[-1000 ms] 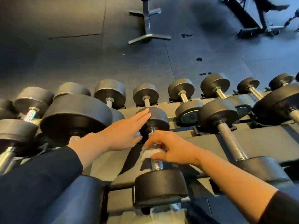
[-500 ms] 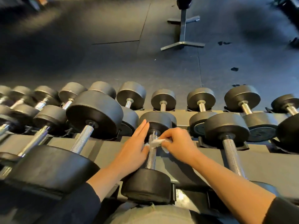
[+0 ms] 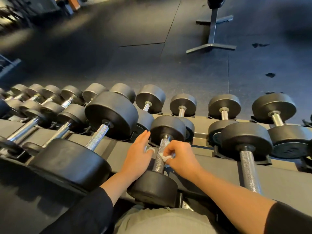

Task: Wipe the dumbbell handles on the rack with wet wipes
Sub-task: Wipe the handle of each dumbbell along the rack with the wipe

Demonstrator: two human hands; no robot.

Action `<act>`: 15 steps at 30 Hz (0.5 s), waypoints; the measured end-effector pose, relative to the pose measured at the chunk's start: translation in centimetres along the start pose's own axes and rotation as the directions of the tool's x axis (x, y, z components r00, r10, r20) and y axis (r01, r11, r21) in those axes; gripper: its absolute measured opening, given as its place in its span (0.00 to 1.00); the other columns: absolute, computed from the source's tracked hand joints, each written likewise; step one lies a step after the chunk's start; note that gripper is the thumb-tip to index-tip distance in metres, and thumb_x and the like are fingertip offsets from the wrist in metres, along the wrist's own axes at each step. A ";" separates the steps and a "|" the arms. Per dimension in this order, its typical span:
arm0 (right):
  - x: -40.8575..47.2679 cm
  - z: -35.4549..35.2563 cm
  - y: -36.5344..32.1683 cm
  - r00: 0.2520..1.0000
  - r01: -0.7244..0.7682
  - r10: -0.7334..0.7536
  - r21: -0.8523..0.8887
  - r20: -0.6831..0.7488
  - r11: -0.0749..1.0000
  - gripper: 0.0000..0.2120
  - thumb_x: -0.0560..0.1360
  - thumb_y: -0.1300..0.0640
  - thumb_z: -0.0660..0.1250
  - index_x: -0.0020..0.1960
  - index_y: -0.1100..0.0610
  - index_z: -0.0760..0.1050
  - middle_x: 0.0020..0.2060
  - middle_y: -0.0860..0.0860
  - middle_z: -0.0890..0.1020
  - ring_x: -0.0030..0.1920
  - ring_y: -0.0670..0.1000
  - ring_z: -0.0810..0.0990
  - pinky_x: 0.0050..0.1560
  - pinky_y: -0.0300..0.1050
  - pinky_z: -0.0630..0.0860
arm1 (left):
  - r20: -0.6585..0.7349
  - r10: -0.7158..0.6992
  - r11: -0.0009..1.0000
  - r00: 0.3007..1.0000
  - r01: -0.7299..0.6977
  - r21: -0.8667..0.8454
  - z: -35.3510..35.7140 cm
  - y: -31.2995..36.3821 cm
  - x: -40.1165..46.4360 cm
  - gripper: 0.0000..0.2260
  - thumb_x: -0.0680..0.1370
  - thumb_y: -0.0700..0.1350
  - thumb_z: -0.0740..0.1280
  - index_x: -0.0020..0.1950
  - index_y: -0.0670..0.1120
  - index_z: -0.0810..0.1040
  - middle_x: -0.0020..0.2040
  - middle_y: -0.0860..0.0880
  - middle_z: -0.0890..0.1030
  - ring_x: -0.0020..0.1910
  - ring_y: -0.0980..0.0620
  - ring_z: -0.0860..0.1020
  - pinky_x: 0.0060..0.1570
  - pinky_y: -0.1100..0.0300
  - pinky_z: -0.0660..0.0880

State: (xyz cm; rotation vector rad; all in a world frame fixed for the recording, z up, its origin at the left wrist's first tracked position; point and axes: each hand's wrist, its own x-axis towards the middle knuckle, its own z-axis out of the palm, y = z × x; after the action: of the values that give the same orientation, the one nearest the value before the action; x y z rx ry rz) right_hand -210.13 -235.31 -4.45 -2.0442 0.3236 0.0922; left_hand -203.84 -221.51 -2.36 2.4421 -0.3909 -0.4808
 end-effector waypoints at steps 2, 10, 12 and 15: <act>-0.6 0.0 -0.1 0.990 0.009 -0.015 0.040 0.141 0.999 0.05 0.70 0.66 0.71 0.39 0.57 0.80 0.40 0.49 0.81 0.42 0.45 0.78 0.46 0.38 0.78 | -0.004 -0.010 1.000 1.000 0.010 -0.016 0.0 -0.1 0.0 0.26 0.80 0.38 0.61 0.76 0.52 0.59 0.77 0.54 0.57 0.75 0.56 0.56 0.68 0.64 0.52; 0.9 -1.5 0.1 0.982 -0.188 0.187 0.032 0.038 0.982 0.05 0.68 0.65 0.73 0.37 0.56 0.81 0.35 0.49 0.79 0.38 0.45 0.76 0.40 0.39 0.74 | -0.028 -0.032 0.999 0.999 0.033 0.017 0.1 -0.2 0.2 0.25 0.80 0.40 0.61 0.76 0.51 0.60 0.77 0.54 0.58 0.75 0.56 0.56 0.65 0.65 0.50; 1.6 -1.8 1.0 0.966 -0.240 0.238 -0.002 -0.096 0.971 0.07 0.69 0.64 0.72 0.35 0.55 0.80 0.33 0.49 0.78 0.37 0.47 0.76 0.41 0.43 0.76 | -0.039 -0.035 0.999 0.999 0.036 0.024 0.1 -0.1 0.1 0.25 0.80 0.40 0.61 0.76 0.50 0.60 0.77 0.54 0.58 0.75 0.56 0.56 0.64 0.67 0.50; 2.1 -1.1 1.9 0.948 -0.291 0.301 0.101 -0.106 0.951 0.05 0.69 0.64 0.72 0.37 0.55 0.80 0.36 0.51 0.81 0.41 0.50 0.80 0.45 0.49 0.81 | -0.084 -0.015 0.998 0.996 0.020 0.059 0.2 0.2 -0.2 0.24 0.80 0.39 0.60 0.76 0.50 0.61 0.76 0.53 0.59 0.75 0.56 0.57 0.64 0.67 0.50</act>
State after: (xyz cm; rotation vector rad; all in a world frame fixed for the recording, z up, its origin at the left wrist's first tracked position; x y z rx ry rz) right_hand -208.67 -237.53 -5.96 -1.9084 0.6993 0.1384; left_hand -204.11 -221.66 -2.34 2.5162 -0.3536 -0.3774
